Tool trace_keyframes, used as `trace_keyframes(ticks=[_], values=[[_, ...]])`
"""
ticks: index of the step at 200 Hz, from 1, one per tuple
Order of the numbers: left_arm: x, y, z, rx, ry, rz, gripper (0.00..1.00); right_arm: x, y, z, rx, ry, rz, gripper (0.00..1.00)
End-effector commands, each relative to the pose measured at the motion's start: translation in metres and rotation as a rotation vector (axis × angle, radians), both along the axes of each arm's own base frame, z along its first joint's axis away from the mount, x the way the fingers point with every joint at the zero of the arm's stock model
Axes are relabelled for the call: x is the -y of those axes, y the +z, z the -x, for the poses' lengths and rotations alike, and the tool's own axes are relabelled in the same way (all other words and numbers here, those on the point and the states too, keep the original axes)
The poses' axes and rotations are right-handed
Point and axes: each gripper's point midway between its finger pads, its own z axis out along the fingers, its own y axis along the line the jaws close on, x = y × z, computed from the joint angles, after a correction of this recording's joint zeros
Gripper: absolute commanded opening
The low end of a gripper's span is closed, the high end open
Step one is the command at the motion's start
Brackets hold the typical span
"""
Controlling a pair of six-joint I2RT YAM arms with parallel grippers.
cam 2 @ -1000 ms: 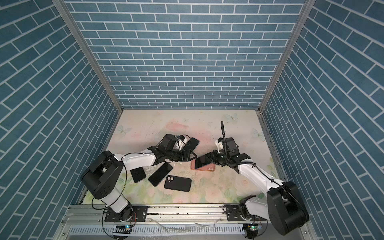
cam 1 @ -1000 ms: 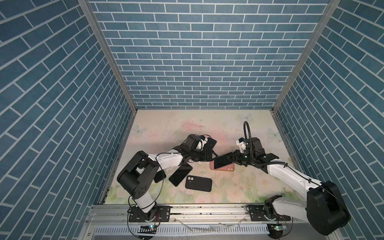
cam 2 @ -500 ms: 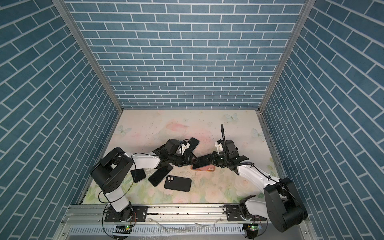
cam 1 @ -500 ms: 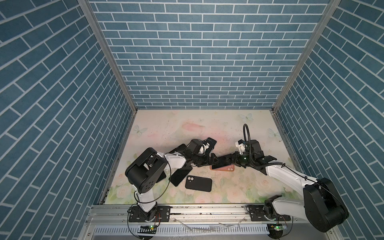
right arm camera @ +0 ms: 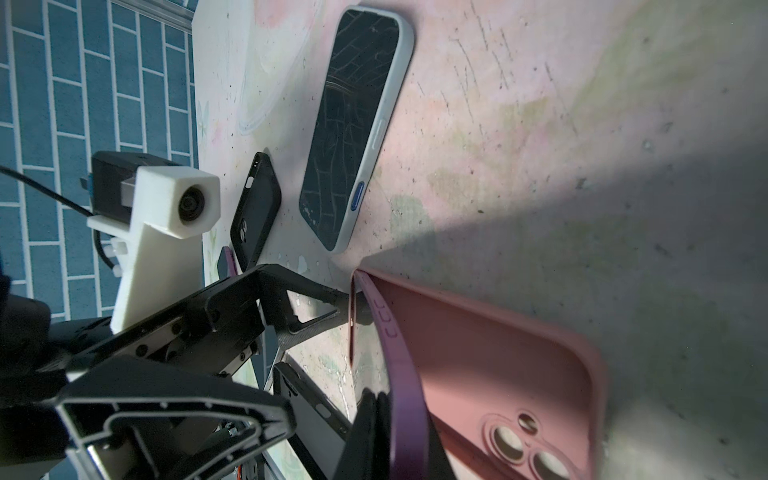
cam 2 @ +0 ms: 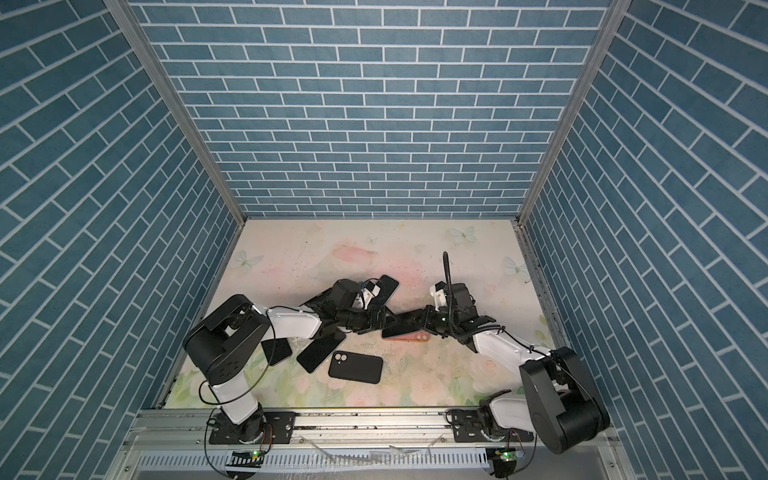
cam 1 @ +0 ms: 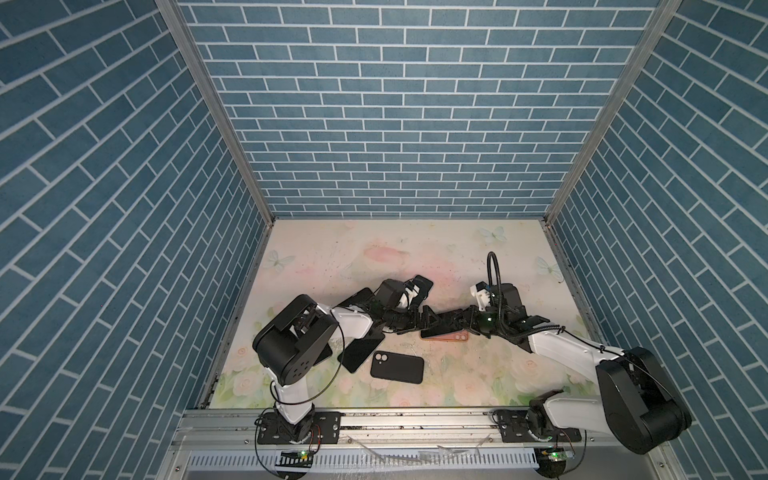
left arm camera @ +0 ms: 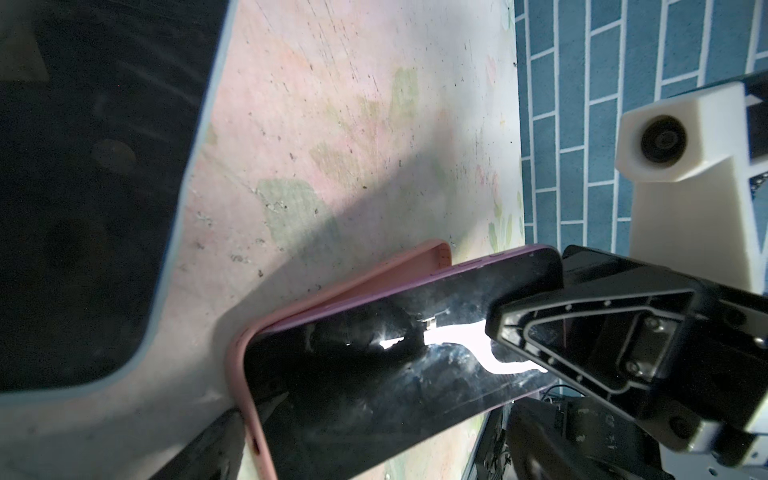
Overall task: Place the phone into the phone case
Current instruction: 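Lower the purple-edged phone into the pink case with the right gripper while the left approaches, then press the phone into the pink case with the left gripper while the right holds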
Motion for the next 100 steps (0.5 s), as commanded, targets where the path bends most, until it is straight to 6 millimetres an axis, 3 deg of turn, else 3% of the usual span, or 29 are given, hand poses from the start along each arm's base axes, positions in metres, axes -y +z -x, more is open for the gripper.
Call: trace_keyframes(ticks=[1, 45, 100], values=[[-0.001, -0.009, 0.009, -0.017, -0.013, -0.019, 1.00, 0.050, -0.080, 0.046, -0.186, -0.024, 0.318, 0.10], [-0.003, -0.008, 0.008, -0.009, -0.002, -0.028, 1.00, 0.060, -0.073, 0.043, -0.142, -0.039, 0.369, 0.28], [-0.005, -0.006, 0.005, -0.006, 0.037, -0.022, 1.00, 0.063, -0.051, 0.034, -0.064, -0.026, 0.396, 0.50]])
